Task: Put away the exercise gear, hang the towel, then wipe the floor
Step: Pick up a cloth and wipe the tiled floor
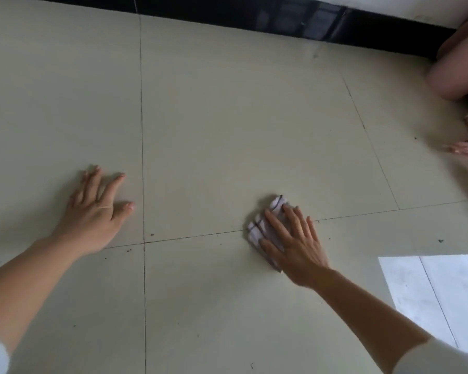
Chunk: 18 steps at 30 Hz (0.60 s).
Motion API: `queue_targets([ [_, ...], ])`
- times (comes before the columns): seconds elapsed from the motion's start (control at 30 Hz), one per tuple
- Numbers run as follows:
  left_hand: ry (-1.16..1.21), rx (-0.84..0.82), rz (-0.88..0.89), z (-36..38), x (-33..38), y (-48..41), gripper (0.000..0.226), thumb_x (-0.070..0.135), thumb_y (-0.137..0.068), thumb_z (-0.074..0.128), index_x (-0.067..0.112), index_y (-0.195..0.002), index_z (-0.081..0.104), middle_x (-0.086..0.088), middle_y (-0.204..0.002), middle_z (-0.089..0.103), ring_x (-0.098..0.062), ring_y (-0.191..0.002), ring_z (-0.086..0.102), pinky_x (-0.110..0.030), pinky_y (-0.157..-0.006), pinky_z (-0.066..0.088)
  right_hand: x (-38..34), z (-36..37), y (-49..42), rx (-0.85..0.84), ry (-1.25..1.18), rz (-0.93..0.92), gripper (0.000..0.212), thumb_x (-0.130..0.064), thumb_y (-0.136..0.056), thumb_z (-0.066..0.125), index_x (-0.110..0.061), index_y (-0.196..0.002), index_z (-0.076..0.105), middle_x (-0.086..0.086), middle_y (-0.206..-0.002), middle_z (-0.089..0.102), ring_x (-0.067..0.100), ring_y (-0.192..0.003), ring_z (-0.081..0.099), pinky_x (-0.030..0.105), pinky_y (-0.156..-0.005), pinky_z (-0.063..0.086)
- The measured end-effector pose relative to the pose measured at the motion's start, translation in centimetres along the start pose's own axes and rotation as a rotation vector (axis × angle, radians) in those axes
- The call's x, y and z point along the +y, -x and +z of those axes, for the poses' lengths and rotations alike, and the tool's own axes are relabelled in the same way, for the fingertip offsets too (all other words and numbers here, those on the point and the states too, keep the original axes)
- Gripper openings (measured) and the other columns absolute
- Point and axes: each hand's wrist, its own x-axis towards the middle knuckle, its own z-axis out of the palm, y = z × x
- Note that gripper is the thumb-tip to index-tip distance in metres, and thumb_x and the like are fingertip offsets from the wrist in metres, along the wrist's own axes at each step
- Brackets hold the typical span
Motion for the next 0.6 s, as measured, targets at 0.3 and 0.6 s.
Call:
queue_targets([
  [0.3, -0.004, -0.048, -0.219, 0.0, -1.0, 1.2, 0.097, 0.069, -0.080, 0.032, 0.020, -0.148, -0.017, -0.013, -0.153, -0.028, -0.025, -0.141, -0.027, -0.038, -0.115, -0.009, -7.5, -1.9, -12.7, 0.105, -0.208, 0.181, 0.064, -0.053, -0.099, 0.016, -0.026, -0.152, -0.009, 0.016, -0.158, -0.020, 0.029, -0.145, -0.021, 0.042, -0.118, -0.014],
  [0.6, -0.007, -0.030, -0.216, 0.2, -1.1, 1.2, 0.102, 0.074, -0.070, 0.021, 0.020, -0.148, -0.015, -0.013, -0.154, -0.025, -0.025, -0.142, -0.024, -0.040, -0.116, -0.006, -15.3, 0.8, -4.4, 0.005, 0.003, -0.503, 0.061, -0.053, -0.100, 0.016, -0.030, -0.152, -0.005, 0.015, -0.156, -0.021, 0.031, -0.142, -0.025, 0.049, -0.117, -0.010],
])
